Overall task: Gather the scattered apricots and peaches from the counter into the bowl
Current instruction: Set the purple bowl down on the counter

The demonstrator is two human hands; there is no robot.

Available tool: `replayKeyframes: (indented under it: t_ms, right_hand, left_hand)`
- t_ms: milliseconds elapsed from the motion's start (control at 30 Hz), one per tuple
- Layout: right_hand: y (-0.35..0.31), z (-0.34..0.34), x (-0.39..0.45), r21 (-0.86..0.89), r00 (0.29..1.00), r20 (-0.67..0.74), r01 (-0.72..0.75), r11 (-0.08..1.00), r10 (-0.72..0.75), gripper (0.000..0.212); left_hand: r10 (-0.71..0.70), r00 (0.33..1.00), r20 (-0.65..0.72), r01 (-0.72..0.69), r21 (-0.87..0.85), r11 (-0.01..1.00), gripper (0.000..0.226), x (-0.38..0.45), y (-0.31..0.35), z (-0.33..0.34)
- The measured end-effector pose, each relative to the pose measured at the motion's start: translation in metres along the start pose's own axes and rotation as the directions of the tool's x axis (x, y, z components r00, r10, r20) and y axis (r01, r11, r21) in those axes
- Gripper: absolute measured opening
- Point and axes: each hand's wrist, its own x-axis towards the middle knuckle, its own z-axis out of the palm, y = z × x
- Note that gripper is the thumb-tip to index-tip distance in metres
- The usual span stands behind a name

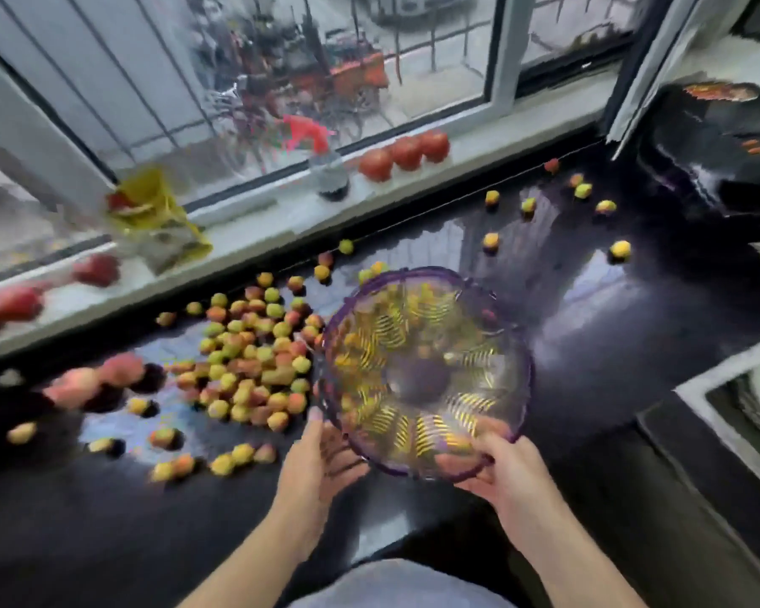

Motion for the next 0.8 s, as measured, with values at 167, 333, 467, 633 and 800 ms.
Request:
replayKeyframes:
  t_ms: [167,333,467,633,800]
  right_hand:
    - [0.073,0.103,-0.027,-0.258,0.966,0.239,-0.03,0.966,0.094,0.031]
    - [0.139,0.171,-0.05,-0.517,0.903,0.376,0.018,0.856,0.208,0.029]
    - [0.169,0.185,-0.053,-0.714,0.81,0.4,-0.018,0.7,0.429,0.013]
    - [0.166,0.168,-0.02,-0.8,0.825,0.417,0.133,0.586,0.381,0.025]
    - [0.166,0.165,0.039,-0.529,0.449,0.847,0.763,-0.372,-0.284,0.034]
  left_hand:
    - [0.049,0.988,-0.145,-0.105,-0.412,0.905,0.075,-0.032,-0.003,-0.136]
    - [0.087,0.928,-0.362,-0.217,-0.336,0.916,0.023,-0.07,-0.032,-0.242]
    - [0.007,0.892,-0.453,-0.182,-0.343,0.921,0.025,-0.094,-0.059,-0.28]
    - [-0.111,0.866,-0.488,-0.135,-0.441,0.887,0.035,-0.099,-0.087,-0.285]
    - [-0.159,0.85,-0.503,-0.121,-0.481,0.869,0.042,-0.092,-0.105,-0.306]
